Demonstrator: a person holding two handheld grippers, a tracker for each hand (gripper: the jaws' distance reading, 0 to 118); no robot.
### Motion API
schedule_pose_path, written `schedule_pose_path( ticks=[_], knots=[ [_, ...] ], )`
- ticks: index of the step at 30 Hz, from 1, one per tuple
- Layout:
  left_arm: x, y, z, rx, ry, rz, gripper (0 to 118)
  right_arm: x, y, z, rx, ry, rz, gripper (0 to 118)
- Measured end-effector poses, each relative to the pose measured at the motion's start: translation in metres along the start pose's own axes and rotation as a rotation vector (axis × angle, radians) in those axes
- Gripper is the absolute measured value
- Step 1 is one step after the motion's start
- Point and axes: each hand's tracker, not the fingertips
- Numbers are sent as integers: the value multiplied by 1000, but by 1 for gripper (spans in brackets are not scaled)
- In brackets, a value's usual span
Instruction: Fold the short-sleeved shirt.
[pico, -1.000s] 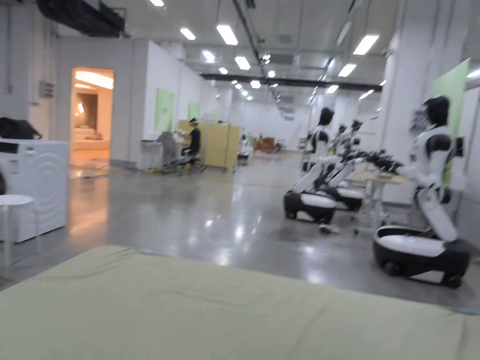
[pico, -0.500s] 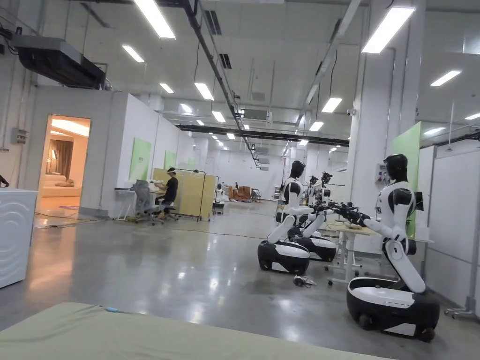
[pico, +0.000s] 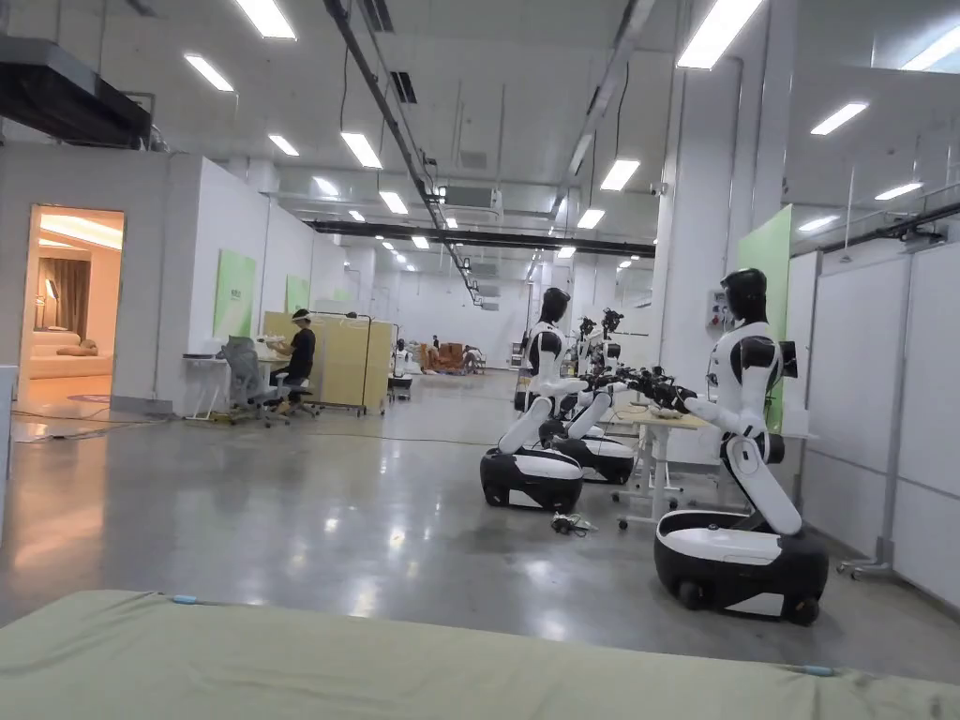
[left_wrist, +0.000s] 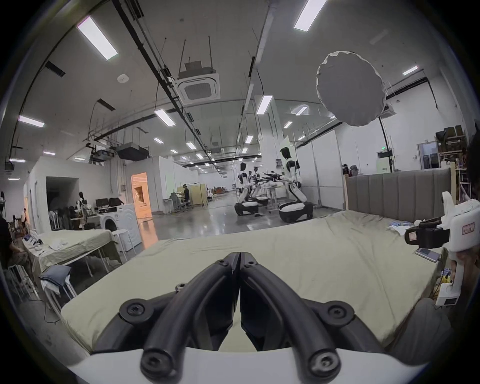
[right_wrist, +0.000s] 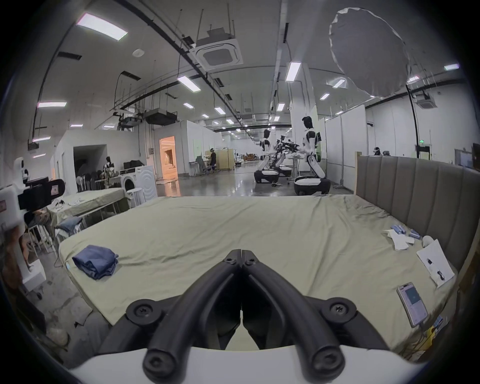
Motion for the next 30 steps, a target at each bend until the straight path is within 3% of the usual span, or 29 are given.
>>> schedule_pose_path(
  ticks=[20, 21, 22, 23, 26, 27, 30],
  knots=[
    [1, 2, 5, 17, -58, 88, 4, -9, 6, 5, 30, -12, 38, 0],
    [1, 2, 6, 44, -99, 95, 10, -8, 8, 6, 26, 0, 35, 0],
    [1, 4, 7, 47, -95, 99, 24, -7, 9, 7, 23, 10, 32, 0],
    [1, 3, 7, 40, -91, 101, 24, -8, 11, 9, 32, 7, 30, 0],
    [2, 6, 8, 52, -95, 110, 44, -10, 20, 19, 86, 22, 20, 2],
    [1, 7, 10, 60, -90, 116, 44, -10, 23, 23, 119, 30, 10, 11],
    [0, 10, 15, 94, -89, 144, 54, -10, 28, 28, 169, 61, -14, 70]
  ],
)
